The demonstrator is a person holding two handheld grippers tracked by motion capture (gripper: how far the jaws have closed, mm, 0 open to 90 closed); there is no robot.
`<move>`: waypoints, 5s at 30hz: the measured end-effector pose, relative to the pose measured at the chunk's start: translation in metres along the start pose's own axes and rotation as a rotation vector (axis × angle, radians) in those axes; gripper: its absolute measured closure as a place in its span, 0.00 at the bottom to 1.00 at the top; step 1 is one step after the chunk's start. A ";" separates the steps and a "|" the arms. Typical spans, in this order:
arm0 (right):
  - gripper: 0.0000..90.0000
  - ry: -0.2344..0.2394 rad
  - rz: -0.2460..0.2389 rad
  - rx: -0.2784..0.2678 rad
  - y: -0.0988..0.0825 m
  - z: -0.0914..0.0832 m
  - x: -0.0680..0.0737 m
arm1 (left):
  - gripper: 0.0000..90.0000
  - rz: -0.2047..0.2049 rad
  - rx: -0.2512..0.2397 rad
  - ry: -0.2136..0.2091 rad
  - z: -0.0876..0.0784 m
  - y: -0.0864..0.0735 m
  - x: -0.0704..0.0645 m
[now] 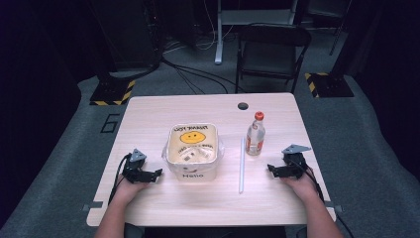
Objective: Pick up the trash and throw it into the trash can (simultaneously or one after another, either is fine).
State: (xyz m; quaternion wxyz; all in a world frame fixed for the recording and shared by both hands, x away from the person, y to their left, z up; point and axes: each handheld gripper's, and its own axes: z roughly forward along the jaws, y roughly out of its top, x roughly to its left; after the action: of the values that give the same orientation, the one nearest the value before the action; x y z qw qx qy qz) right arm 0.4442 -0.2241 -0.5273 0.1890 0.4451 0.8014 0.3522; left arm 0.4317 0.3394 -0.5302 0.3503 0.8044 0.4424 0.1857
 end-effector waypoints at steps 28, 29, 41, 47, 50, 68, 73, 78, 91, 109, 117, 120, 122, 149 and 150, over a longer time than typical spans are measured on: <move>0.39 0.002 -0.076 0.016 0.021 -0.016 0.030 | 0.06 0.002 0.002 -0.004 0.001 0.001 0.000; 0.39 0.002 -0.065 0.011 0.022 -0.017 0.030 | 0.06 0.002 0.000 -0.005 0.001 0.001 0.000; 0.39 0.011 -0.050 -0.055 0.044 -0.036 0.033 | 0.06 0.007 0.003 -0.006 0.001 0.001 0.001; 0.39 0.018 -0.075 -0.057 0.058 -0.041 0.037 | 0.06 0.005 0.002 -0.008 0.001 0.001 0.001; 0.38 0.021 -0.071 -0.074 0.066 -0.045 0.039 | 0.06 0.007 0.002 -0.007 0.001 0.001 0.001; 0.37 0.047 -0.018 -0.174 0.116 -0.067 0.029 | 0.06 0.000 0.006 -0.005 0.001 0.002 0.000; 0.37 0.052 0.010 -0.172 0.122 -0.064 0.021 | 0.06 -0.002 0.004 -0.006 0.001 0.002 0.000; 0.37 0.071 0.024 -0.173 0.125 -0.063 0.019 | 0.06 -0.001 0.006 -0.005 0.001 0.002 0.000; 0.36 0.072 -0.026 -0.199 0.150 -0.067 0.028 | 0.06 0.002 0.006 -0.004 0.001 0.002 0.001; 0.52 0.073 -0.027 -0.226 0.166 -0.057 0.029 | 0.06 0.008 0.003 -0.001 0.002 0.002 0.001; 0.59 0.077 -0.033 -0.234 0.169 -0.052 0.030 | 0.06 0.002 0.001 -0.003 0.002 0.002 0.001; 0.62 0.071 -0.051 -0.235 0.169 -0.048 0.034 | 0.06 0.001 -0.001 -0.002 0.002 0.002 0.001; 0.63 0.069 -0.056 -0.238 0.169 -0.047 0.034 | 0.06 0.007 0.002 -0.002 0.002 0.002 0.001; 0.69 0.063 -0.113 -0.294 0.189 -0.075 0.047 | 0.06 0.000 -0.001 -0.008 0.000 0.000 -0.002; 0.69 0.062 -0.118 -0.293 0.191 -0.076 0.049 | 0.06 0.003 0.000 -0.008 0.000 0.000 -0.002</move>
State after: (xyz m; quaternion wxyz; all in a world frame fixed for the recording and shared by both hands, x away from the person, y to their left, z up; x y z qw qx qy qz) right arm 0.4819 -0.1446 -0.3347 0.2475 0.3537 0.7716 0.4672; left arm 0.4302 0.3384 -0.5302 0.3520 0.8057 0.4398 0.1831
